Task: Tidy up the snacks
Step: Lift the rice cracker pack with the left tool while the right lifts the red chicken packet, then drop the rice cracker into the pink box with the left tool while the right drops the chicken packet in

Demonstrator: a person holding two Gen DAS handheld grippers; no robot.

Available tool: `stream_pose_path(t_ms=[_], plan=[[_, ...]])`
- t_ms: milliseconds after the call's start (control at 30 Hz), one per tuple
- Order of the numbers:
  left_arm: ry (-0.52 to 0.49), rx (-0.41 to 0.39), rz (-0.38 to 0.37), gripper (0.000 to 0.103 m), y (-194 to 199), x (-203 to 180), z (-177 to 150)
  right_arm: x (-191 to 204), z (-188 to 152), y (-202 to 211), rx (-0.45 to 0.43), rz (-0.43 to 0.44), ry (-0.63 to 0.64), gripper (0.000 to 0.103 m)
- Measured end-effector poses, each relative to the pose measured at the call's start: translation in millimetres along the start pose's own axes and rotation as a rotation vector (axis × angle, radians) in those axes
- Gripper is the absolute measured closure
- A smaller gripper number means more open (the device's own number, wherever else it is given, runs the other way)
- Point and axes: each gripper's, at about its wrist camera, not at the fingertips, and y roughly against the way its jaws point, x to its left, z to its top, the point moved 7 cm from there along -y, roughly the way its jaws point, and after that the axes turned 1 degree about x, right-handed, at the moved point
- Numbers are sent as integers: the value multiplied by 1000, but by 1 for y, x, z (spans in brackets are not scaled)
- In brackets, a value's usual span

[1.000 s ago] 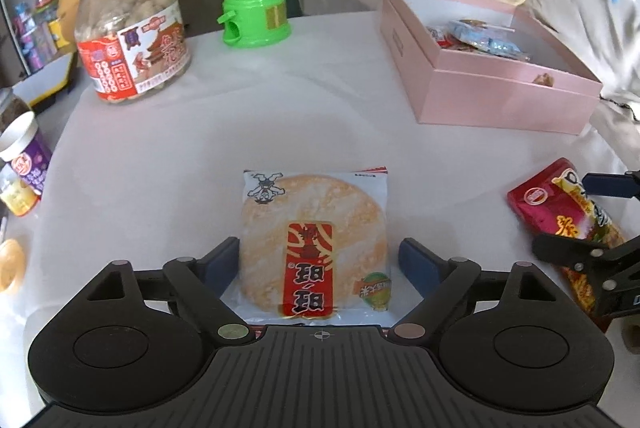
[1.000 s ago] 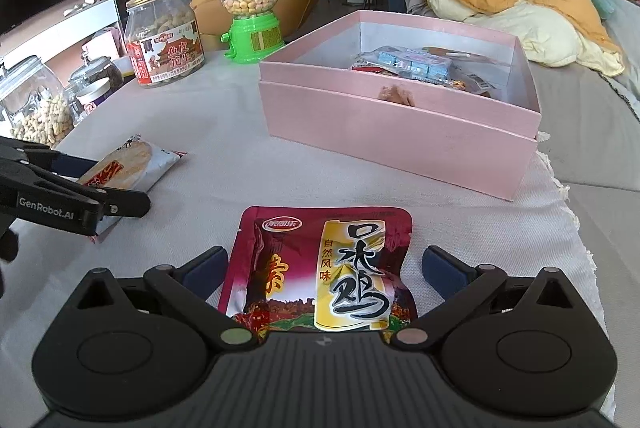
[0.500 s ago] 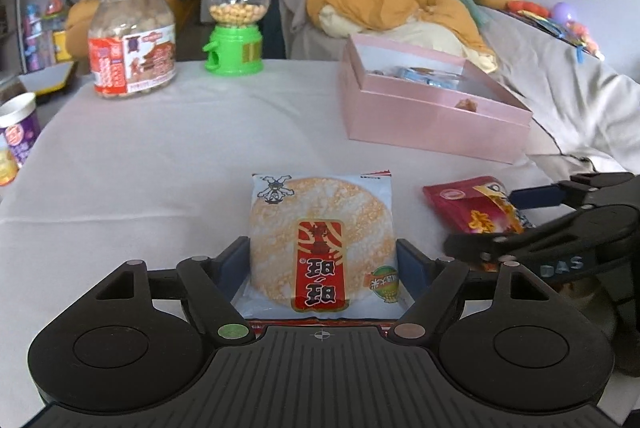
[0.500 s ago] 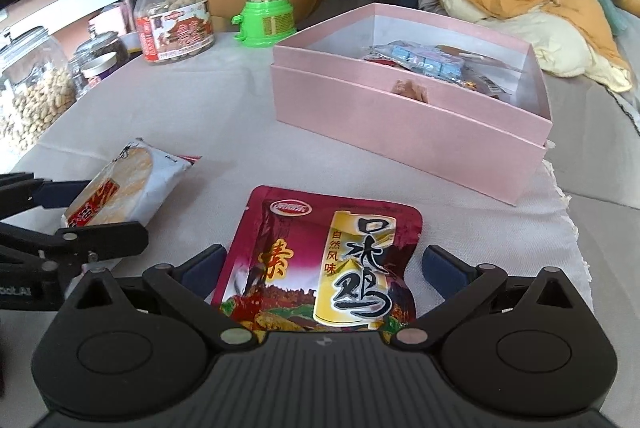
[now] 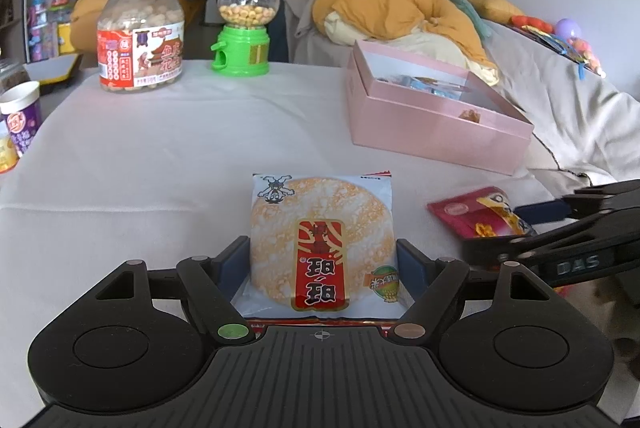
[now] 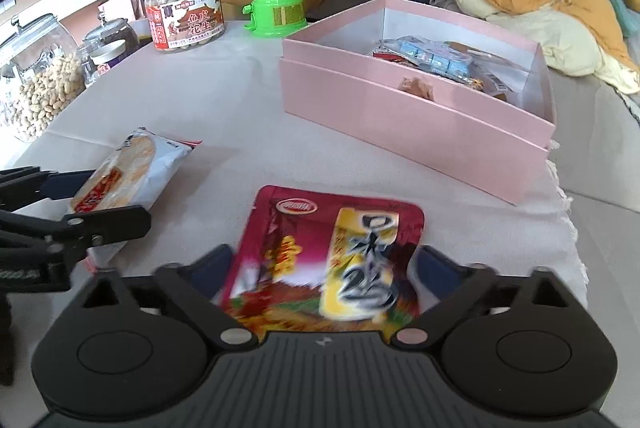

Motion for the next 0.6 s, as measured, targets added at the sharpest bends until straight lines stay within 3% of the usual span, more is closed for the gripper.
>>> stream_pose_path(t_ms=[100,467,600], plan=[[-5,2,4,21,-1,0,0,-2,-3,17,13,17,-30,31],[-19,-1,46,21,2,-2,1,-10,6,83,-131,11,-33,33],[68,-44,-102,21,11,-16,35,-16,1,91,-153,14,-24,33]])
